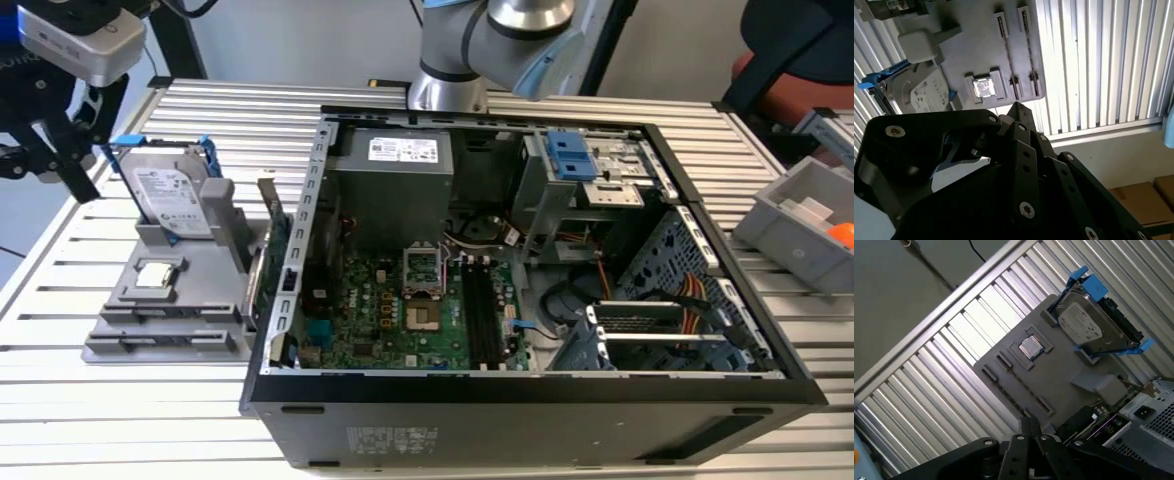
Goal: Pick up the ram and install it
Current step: 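Pick up the ram and move it above insertion slot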
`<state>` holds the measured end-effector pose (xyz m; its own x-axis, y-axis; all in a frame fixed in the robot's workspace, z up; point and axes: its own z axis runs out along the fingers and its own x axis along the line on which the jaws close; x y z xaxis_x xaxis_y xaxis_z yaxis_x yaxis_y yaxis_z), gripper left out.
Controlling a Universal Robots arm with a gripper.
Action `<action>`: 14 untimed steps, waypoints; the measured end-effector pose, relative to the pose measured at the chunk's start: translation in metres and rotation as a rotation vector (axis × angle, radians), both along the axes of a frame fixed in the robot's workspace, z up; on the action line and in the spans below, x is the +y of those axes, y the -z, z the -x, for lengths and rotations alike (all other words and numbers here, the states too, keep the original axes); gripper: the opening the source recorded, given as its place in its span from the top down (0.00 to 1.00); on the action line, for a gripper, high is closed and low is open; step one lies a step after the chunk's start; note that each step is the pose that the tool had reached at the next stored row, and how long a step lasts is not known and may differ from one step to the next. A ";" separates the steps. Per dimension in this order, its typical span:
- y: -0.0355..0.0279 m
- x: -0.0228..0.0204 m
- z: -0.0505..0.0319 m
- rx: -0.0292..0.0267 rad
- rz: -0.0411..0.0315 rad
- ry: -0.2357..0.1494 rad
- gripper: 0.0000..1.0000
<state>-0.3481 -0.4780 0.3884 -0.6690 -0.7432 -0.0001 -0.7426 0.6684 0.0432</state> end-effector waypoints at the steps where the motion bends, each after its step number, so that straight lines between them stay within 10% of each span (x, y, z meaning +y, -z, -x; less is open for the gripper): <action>1: 0.0000 0.0000 0.0000 0.0000 0.0000 -0.017 1.00; 14: -0.0001 0.0007 0.0000 0.0002 0.0003 -0.239 1.00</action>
